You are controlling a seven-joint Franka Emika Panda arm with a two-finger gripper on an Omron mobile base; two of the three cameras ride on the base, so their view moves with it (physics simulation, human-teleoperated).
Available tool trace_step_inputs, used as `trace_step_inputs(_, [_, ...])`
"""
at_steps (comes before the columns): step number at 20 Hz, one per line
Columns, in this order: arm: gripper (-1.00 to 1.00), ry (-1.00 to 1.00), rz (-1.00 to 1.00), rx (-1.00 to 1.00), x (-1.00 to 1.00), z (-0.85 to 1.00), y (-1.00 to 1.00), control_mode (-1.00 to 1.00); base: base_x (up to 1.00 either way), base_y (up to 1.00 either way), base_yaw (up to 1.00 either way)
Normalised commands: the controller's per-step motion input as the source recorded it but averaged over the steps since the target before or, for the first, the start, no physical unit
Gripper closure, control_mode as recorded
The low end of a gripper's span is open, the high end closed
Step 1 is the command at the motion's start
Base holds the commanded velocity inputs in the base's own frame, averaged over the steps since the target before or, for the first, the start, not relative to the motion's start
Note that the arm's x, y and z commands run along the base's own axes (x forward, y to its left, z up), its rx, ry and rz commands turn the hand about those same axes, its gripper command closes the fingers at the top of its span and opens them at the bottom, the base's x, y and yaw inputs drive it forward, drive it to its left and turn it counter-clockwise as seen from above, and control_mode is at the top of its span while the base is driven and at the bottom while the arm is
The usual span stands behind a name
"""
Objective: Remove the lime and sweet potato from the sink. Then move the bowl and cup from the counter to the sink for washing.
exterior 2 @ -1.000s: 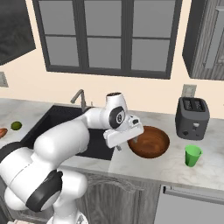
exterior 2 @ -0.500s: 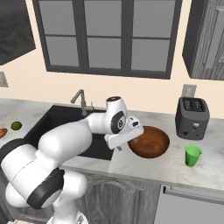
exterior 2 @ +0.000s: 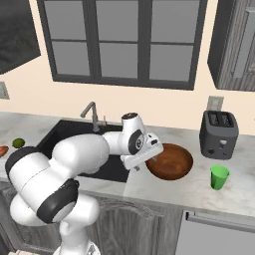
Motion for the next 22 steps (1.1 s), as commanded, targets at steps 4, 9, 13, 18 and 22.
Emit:
trace_step_inputs(4, [-1.00, 0.00, 0.00, 0.00, 0.27, -0.10, -0.03, -1.00, 0.00, 0.00, 0.00])
trace_step_inputs(9, [-1.00, 0.00, 0.00, 0.00, 0.21, -0.12, -0.10, -1.00, 0.00, 0.00, 0.00])
trace_step_inputs(13, [-1.00, 0.00, 0.00, 0.00, 0.19, -0.13, -0.15, -1.00, 0.00, 0.00, 0.00])
trace_step_inputs(18, [-1.00, 0.00, -0.02, 0.00, 0.12, -0.12, -0.16, -1.00, 0.00, 0.00, 0.00])
trace_step_inputs(22, [-1.00, 0.00, -0.04, 0.00, 0.06, -0.12, -0.12, -1.00, 0.00, 0.00, 0.00])
